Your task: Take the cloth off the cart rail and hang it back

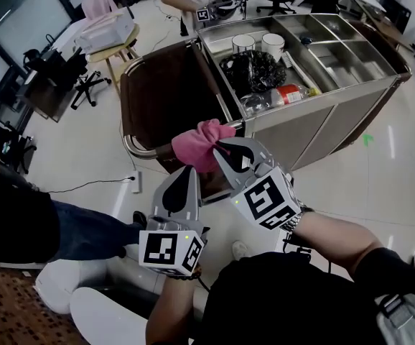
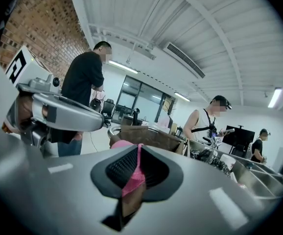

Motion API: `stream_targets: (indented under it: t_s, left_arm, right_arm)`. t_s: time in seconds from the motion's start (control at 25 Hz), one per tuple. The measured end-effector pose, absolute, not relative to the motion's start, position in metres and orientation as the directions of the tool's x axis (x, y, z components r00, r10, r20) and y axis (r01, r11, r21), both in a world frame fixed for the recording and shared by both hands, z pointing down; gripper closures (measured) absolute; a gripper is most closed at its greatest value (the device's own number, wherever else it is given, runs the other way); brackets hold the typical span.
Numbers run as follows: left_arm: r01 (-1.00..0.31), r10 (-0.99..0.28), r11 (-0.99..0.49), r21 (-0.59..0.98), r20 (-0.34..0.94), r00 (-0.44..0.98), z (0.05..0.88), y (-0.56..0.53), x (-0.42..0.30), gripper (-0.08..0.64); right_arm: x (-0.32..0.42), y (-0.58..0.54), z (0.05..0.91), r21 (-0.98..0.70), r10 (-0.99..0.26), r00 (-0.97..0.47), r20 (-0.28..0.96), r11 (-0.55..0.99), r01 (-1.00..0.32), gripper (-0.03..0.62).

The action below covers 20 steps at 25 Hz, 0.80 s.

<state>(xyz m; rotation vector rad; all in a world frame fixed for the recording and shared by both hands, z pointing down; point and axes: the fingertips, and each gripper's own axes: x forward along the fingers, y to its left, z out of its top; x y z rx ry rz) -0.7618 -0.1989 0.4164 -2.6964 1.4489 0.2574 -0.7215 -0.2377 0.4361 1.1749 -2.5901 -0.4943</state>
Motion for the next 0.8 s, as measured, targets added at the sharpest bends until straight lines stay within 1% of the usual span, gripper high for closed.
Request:
stream_targets:
  t_s: [0.36,0.52,0.68,0.8]
  left_arm:
    - [-0.857,-0.839,-0.515,-0.013,-0.198,0.507,0.384,-0.128,-0.72,0.557]
    - [-0.866,-0.845,-0.5,-0.024,-0.204,0.494,0.367,-0.085,-0.698,0.557]
    - [-0.873,-0.85,-0.486,-0.028,-0.215,0.48,0.356,-0.042,-0.678,0.557]
    - [-0.877,-0.854,-0.479,-0.024,-0.217,0.472,0.354,-0.014,-0.665,0.557]
  right_arm:
    - [-0.682,-0.149,0.377,0.421,-0.706,-0.708,-0.01,0.639,-0.644,0.574]
    - [-0.657,-0.096,0.353,0.298,-0.701,-0.712,-0.035,0.673,-0.677,0.574]
    - [-0.634,-0.049,0.332,0.368,-0.67,-0.739,-0.078,0.669,-0.646,0.574]
    - [-0.62,-0.019,0.327,0.383,-0.658,-0.748,-0.087,0.671,-0.635,0.574]
